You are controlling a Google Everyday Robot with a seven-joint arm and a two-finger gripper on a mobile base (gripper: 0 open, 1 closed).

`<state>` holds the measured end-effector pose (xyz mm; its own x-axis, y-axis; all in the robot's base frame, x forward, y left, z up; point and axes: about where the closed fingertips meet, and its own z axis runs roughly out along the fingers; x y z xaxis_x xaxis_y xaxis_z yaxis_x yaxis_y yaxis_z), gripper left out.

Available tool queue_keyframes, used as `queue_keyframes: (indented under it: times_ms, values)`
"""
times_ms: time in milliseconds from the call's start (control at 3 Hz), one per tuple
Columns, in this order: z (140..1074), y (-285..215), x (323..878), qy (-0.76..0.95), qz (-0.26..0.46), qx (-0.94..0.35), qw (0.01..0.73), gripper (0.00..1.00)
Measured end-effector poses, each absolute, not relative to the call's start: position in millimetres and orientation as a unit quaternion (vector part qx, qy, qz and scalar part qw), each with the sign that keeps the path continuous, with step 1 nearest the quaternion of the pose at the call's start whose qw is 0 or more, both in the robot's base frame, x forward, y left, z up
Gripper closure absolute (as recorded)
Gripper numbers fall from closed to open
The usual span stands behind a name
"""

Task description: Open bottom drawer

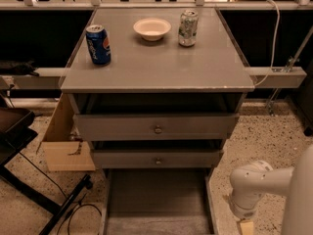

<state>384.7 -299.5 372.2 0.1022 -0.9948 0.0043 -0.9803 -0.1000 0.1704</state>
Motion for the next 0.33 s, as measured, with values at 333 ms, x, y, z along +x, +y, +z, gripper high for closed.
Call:
queue_keyframes:
  times_ms: [333]
  values:
    - [430.0, -297.1, 353.9, -0.68, -0.038, 0.729, 0.068, 0.0]
